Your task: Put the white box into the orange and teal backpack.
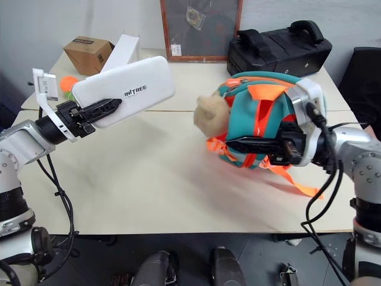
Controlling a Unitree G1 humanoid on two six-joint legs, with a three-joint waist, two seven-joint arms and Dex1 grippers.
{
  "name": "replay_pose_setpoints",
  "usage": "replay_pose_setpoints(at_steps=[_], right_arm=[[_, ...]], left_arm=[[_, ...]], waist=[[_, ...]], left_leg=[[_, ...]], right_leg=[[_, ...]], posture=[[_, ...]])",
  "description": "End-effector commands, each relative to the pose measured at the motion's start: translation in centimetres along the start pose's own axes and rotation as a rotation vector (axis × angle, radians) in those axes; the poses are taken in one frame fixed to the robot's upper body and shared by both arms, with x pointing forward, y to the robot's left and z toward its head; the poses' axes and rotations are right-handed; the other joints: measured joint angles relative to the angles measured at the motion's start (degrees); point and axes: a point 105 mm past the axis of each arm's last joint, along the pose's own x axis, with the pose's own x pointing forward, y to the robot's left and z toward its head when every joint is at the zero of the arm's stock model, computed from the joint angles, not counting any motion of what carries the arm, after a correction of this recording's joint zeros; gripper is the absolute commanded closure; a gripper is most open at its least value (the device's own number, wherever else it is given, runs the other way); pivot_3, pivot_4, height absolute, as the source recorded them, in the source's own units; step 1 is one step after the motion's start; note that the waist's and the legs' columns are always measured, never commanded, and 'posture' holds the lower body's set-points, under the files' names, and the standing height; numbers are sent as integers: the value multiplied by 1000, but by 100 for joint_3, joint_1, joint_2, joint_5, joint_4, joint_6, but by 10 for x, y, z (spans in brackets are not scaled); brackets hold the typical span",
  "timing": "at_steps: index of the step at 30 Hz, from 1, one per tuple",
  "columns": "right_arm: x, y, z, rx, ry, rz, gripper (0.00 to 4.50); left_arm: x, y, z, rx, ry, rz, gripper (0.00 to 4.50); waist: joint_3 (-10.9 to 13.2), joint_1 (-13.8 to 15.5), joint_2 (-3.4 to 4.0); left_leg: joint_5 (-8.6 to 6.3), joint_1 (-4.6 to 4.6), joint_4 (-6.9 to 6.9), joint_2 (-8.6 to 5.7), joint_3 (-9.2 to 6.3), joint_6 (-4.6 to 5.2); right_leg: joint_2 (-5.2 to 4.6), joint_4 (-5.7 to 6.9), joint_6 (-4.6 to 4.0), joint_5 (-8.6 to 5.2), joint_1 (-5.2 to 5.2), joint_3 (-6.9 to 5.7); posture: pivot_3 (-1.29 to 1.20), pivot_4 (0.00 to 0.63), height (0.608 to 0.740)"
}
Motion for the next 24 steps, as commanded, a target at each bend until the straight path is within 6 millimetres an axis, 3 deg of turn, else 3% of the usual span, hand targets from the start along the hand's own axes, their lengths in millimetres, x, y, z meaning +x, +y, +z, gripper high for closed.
replay_pose_setpoints(at_steps=[1,5,9,16,19,24], right_arm=[[-3,19,12,6,-3,125,4474],[-1,3,-1,7,26,74,4474],[-3,-10,-10,7,40,27,4474],[-8,-9,-35,12,85,-2,4474],[-10,-5,-40,27,89,-3,4474],[-11,-12,-45,29,86,-42,4474]], left_arm=[[-10,-35,36,123,-102,-146,3301],[-9,-60,42,171,-70,-280,3301],[-9,-68,30,265,59,-326,3301],[-28,-56,22,431,264,-293,3301],[-24,-50,18,444,266,-287,3301],[-12,-63,9,430,275,-405,3301]], waist=[[2,3,-4],[2,2,-4],[2,1,-4],[3,-3,-4],[3,7,-4],[4,11,-7]], left_leg=[[0,-6,-1,0,-3,0],[-3,-9,4,-3,-2,3],[-1,-9,12,-8,3,7],[4,-8,5,-4,5,0],[4,-9,8,-5,7,3],[4,-11,14,-7,6,10]], right_leg=[[0,0,0,0,-6,-2],[-3,-4,0,0,-7,-2],[-6,0,0,0,-6,2],[0,7,-3,-2,-15,3],[-3,10,-4,-2,-17,6],[-7,17,-1,-1,-16,6]], posture=[[0,150,740],[0,150,740],[0,150,740],[0,150,740],[0,150,740],[0,150,740]])
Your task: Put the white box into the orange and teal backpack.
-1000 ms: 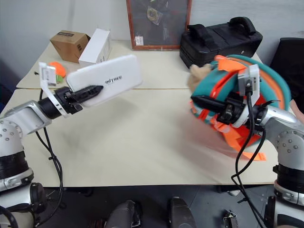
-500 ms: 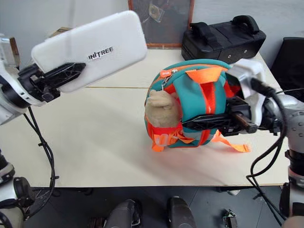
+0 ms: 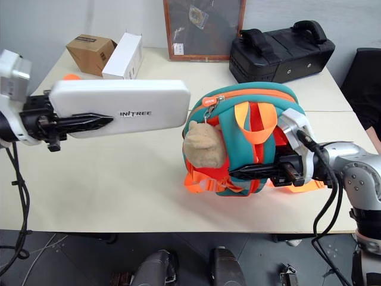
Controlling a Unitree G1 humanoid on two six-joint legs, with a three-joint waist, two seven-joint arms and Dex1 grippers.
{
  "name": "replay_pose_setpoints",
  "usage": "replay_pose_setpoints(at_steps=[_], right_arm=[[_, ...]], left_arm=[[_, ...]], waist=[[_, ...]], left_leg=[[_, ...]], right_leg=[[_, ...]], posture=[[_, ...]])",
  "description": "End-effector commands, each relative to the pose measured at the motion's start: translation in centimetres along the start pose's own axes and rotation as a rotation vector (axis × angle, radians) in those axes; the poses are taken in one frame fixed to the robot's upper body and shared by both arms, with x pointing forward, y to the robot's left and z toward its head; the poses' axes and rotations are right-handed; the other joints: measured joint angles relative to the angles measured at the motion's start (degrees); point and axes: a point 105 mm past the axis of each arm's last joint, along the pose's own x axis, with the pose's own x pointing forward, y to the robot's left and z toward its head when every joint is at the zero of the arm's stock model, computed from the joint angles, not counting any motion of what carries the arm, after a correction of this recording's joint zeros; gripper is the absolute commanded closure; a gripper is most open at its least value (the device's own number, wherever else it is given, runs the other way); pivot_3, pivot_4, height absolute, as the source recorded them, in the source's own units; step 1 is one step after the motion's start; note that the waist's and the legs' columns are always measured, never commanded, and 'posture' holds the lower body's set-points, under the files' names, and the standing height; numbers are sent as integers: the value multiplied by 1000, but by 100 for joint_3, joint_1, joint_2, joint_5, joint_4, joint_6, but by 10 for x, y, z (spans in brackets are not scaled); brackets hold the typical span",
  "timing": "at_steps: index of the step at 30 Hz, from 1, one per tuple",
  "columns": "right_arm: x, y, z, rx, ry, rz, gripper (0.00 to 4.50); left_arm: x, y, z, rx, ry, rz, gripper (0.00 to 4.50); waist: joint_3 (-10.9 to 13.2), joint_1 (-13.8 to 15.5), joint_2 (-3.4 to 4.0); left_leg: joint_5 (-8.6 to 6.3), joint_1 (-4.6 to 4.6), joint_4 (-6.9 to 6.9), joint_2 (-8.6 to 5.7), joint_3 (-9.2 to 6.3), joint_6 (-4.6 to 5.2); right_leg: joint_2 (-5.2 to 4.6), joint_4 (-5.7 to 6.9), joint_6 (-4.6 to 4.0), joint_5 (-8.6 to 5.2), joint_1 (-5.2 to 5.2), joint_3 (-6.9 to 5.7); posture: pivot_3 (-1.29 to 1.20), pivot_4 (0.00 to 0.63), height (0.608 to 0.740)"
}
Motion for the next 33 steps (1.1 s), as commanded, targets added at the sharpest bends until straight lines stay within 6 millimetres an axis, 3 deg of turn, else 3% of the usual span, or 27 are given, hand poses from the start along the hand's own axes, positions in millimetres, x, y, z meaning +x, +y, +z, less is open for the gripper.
replay_pose_setpoints(at_steps=[1,6,10,18,27,33], right_arm=[[-2,1,7,-50,-5,-18,4474],[-1,0,5,-46,1,-7,4474],[1,-1,3,-50,10,-8,4474],[3,-2,2,-59,8,-18,4474],[3,-5,6,-70,12,-33,4474],[5,-10,7,-75,14,-54,4474]], left_arm=[[8,-10,13,85,-13,-78,3301],[18,-9,13,122,34,-145,3301],[18,2,39,168,-23,-141,3301],[-1,5,84,134,-209,-155,3301],[-4,4,54,59,-162,-138,3301],[8,1,22,54,-38,-161,3301]], waist=[[0,-3,-1],[0,-2,-1],[1,1,-1],[1,-21,-2],[2,-9,-3],[2,-14,-3]], left_leg=[[0,0,0,0,0,0],[2,1,-1,1,0,-2],[3,-1,9,-1,1,1],[4,-4,17,0,5,2],[22,-5,20,1,6,-2],[22,-3,14,0,7,-2]], right_leg=[[0,1,0,0,0,0],[4,5,0,0,-2,-1],[6,9,0,0,-2,-2],[6,20,2,1,-8,1],[7,30,2,1,-14,4],[6,33,2,1,-15,5]], posture=[[0,150,740],[0,150,740],[0,150,740],[0,150,740],[0,150,740],[0,150,740]])
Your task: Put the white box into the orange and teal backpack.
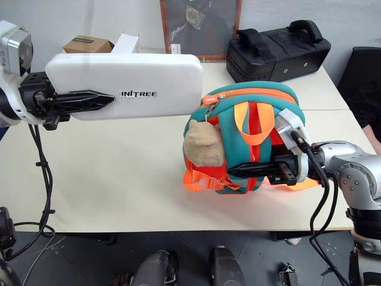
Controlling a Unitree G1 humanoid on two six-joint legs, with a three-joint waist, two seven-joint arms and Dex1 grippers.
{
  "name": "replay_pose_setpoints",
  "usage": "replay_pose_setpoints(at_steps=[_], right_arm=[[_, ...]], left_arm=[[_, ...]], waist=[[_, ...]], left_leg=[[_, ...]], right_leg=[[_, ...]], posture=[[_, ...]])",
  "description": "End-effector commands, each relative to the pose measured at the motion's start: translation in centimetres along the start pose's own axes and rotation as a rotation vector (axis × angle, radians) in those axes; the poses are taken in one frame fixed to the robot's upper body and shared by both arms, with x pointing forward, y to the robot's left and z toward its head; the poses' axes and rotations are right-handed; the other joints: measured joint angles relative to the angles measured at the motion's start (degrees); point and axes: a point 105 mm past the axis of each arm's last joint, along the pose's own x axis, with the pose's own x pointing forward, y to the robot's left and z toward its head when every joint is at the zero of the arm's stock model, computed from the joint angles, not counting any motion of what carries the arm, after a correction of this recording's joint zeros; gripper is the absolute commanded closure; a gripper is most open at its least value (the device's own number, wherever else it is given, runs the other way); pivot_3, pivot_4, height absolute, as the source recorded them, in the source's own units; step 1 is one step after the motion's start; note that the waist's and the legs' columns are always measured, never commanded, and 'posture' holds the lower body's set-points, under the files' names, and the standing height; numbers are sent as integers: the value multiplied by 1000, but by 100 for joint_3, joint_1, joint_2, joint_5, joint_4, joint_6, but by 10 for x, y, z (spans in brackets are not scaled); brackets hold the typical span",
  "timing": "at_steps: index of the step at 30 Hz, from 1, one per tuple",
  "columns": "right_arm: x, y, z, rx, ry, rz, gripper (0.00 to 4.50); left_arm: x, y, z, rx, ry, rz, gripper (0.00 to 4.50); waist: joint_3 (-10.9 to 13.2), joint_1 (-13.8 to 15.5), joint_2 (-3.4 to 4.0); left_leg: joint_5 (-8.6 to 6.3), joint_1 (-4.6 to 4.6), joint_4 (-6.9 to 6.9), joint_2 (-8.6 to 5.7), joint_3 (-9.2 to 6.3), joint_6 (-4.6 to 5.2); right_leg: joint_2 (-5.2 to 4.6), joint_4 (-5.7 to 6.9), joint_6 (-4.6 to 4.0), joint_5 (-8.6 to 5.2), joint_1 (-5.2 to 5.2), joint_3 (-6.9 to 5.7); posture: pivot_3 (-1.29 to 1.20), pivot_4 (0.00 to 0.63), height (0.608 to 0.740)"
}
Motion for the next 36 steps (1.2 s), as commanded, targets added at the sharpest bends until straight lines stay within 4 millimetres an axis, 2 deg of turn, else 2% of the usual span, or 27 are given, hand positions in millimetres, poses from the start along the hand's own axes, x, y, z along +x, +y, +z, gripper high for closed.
replay_pose_setpoints(at_steps=[1,8,11,17,24,27,33,36], right_arm=[[0,-1,7,-41,-12,-8,4474],[2,-1,6,-45,-8,-10,4474],[3,0,6,-47,-7,-8,4474],[6,2,5,-53,-8,-7,4474],[10,4,8,-58,-23,-8,4474],[12,6,7,-53,-34,-10,4474],[19,7,5,-57,-50,-16,4474],[21,8,6,-54,-59,-17,4474]], left_arm=[[6,-8,-10,51,74,-40,3301],[16,-1,-43,90,240,-82,3301],[28,1,-48,108,258,-123,3301],[56,2,-41,131,208,-193,3301],[76,10,-21,116,112,-218,3301],[100,11,-31,127,105,-205,3301],[158,0,-71,103,130,-156,3301],[176,-5,-84,99,139,-130,3301]], waist=[[0,2,0],[0,10,0],[0,13,0],[0,19,0],[0,2,0],[0,16,0],[0,31,0],[0,16,0]], left_leg=[[0,0,0,0,0,-1],[0,0,4,-2,0,0],[0,0,3,-2,1,0],[0,-1,9,-4,1,3],[1,-2,12,-1,3,1],[2,-2,14,-1,2,-1],[-4,-9,44,-3,-2,9],[-4,-8,47,-1,-2,9]], right_leg=[[0,1,0,0,0,0],[0,0,0,0,1,0],[1,1,0,0,1,0],[0,6,0,0,1,0],[5,19,0,0,-5,3],[4,26,0,0,-7,3],[-2,39,2,1,-3,4],[0,45,2,1,-3,5]], posture=[[0,150,740],[0,150,740],[0,150,740],[0,150,740],[0,150,740],[0,150,740],[0,150,740],[0,150,740]])
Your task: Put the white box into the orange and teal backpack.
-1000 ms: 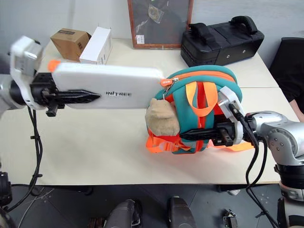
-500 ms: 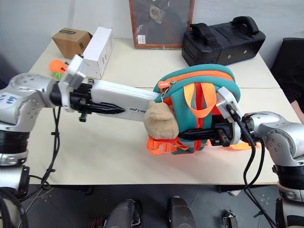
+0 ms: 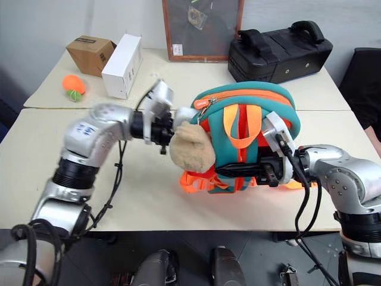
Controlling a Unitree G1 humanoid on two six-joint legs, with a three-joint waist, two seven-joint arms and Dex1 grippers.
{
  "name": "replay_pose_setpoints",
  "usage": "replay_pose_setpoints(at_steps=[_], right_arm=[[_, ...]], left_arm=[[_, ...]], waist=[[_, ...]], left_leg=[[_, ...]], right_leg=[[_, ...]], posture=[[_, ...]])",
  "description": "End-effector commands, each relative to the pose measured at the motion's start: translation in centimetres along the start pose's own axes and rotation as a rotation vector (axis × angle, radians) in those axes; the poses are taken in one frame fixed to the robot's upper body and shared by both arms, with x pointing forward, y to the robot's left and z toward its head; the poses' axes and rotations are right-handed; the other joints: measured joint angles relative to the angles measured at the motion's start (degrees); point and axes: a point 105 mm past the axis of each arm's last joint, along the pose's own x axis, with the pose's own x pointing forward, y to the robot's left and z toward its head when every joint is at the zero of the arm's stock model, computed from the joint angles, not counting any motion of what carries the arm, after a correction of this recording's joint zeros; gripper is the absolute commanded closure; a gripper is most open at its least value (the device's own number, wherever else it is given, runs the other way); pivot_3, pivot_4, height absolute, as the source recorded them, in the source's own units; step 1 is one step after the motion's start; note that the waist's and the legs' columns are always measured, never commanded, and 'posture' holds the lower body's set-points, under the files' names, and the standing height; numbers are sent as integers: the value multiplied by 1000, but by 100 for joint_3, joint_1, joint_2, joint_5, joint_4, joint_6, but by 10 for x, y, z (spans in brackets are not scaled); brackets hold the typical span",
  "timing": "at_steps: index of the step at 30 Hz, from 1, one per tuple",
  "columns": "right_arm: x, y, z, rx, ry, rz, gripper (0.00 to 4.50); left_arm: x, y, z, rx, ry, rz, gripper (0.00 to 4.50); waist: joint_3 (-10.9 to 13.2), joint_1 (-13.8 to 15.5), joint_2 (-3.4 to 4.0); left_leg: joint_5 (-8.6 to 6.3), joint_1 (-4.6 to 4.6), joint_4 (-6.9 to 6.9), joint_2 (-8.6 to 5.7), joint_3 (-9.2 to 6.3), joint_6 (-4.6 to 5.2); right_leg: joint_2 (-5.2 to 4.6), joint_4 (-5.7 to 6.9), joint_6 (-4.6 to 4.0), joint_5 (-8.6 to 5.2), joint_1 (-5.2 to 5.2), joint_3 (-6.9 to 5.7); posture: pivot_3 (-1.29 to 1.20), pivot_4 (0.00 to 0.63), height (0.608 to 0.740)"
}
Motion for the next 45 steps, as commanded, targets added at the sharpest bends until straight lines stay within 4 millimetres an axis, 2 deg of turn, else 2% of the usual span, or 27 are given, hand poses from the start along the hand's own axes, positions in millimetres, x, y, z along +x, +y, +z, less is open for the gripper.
replay_pose_setpoints(at_steps=[1,3,5,8,11,14,17,20,23,26,32,35,43,45], right_arm=[[2,7,8,-33,-25,17,4493],[3,8,8,-32,-26,16,4500],[3,10,8,-30,-26,19,4500],[3,11,8,-20,-33,21,4500],[4,7,6,-5,-49,6,4500],[6,5,4,-3,-52,5,4500],[9,3,2,-5,-42,8,4500],[12,-1,2,-11,-44,2,4500],[16,-7,4,-15,-55,-14,4500],[19,-10,5,-18,-55,-15,4500],[20,-6,10,-8,-77,20,4500],[19,-2,10,-7,-79,31,4500],[19,0,9,5,-92,24,4500],[19,0,8,8,-91,20,4500]], left_arm=[[18,-9,2,40,-3,7,2951],[11,-15,7,7,-42,-19,2360],[-4,-16,8,36,-36,1,1732],[-32,-8,8,54,4,94,844],[-64,-17,24,21,-27,99,15],[-87,-30,32,34,-7,97,15],[-113,-46,56,8,-79,53,15],[-128,-60,68,-20,-115,7,15],[-125,-75,74,-21,-135,-24,15],[-110,-95,63,5,-82,-89,15],[-87,-67,39,44,25,75,15],[-74,-63,32,88,27,94,15],[-57,-53,38,63,-109,141,15],[-57,-53,41,49,-142,130,415]], waist=[[0,0,0],[0,-15,1],[0,-31,1],[0,-30,1],[0,-26,1],[0,-15,1],[0,-5,0],[0,-7,0],[0,-11,0],[0,-15,1],[0,-7,1],[0,-4,1],[0,0,0],[0,-1,0]], left_leg=[[0,2,0,0,0,0],[1,3,0,0,0,-2],[2,7,-2,3,1,-4],[5,8,-8,6,-1,-10],[6,7,-7,6,-4,-11],[5,7,-12,5,-4,-11],[5,6,-9,2,-8,-11],[4,7,-4,-1,-12,-9],[4,8,-4,0,-12,-9],[4,9,-5,-1,-13,-10],[7,11,-4,-1,-12,-14],[6,11,-5,-2,-12,-13],[4,9,-4,-1,-11,-10],[4,9,-4,-1,-12,-9]], right_leg=[[0,1,0,0,0,0],[1,3,0,0,1,1],[5,6,-1,0,-1,6],[8,7,-3,-2,-3,6],[7,7,-4,-2,-2,5],[5,4,-4,-2,-2,5],[2,2,-4,-2,1,2],[-2,2,-3,-2,6,-2],[-1,3,-3,-2,7,-2],[-1,6,-3,-2,6,-1],[3,5,-4,-2,7,1],[4,4,-4,-2,8,1],[3,2,-3,-2,7,3],[3,2,-3,-2,7,2]], posture=[[0,150,740],[0,150,740],[0,150,740],[0,150,740],[0,150,740],[0,150,740],[0,150,740],[0,150,740],[0,150,740],[0,150,740],[0,150,740],[0,150,740],[0,150,740],[0,150,740]])
